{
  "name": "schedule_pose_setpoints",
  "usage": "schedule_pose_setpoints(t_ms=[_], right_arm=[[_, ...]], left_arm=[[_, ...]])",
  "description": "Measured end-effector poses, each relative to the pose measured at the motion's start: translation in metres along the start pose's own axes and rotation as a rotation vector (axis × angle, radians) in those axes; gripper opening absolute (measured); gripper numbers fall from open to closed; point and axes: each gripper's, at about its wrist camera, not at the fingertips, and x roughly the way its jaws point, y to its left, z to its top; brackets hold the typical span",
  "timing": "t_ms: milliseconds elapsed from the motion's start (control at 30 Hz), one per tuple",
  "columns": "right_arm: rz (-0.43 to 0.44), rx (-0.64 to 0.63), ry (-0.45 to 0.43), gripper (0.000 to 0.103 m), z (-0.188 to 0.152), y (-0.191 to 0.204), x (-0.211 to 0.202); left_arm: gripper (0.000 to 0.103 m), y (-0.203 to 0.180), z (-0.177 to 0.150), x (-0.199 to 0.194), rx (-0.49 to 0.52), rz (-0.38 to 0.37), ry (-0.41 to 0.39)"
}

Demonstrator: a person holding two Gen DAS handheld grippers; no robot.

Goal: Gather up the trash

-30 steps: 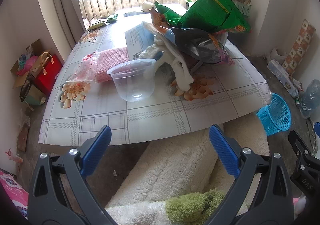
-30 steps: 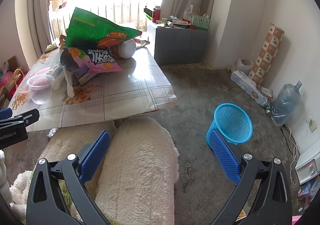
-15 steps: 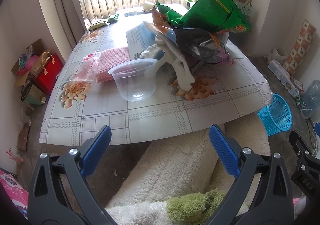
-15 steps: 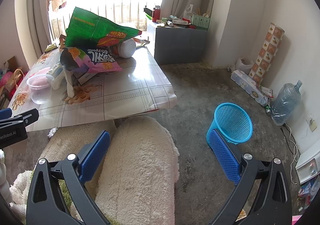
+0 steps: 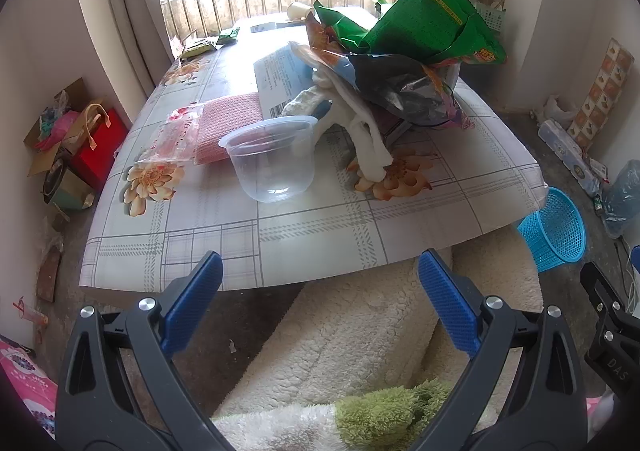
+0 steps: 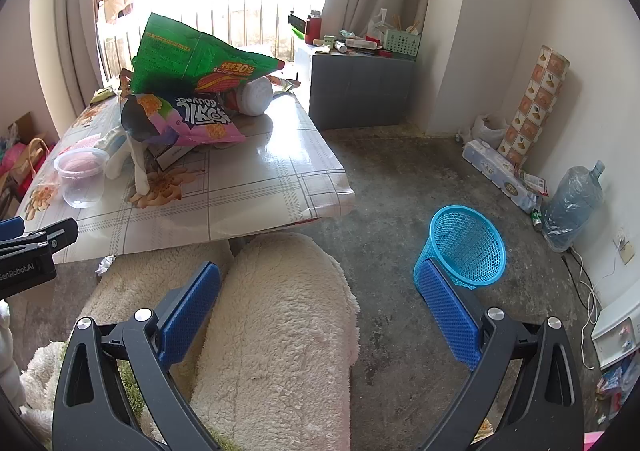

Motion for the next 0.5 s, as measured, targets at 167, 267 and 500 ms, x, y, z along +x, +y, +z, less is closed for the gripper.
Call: schedule_pose_setpoints(t_ms=[167,267,500], right_arm=[[0.0,0.0,-0.001,0.097,0.0002,-0.0003,0.0002],[0.0,0.0,0.001,0.097,0.0001,-0.0001,0.0005],[0.002,0.002,0.002,0.097,-0.0005,-0.0001,0.0012]], left_arm=[[0.094,0.0001,-0.0001,0.0,0.0,-0.001,0.0],[0.094,0.0002,0.0,0.0001,0.001,-0.001,0.001],[0.094,0.0001,-0.0002,0.0001,0.0,-0.001,0.001]])
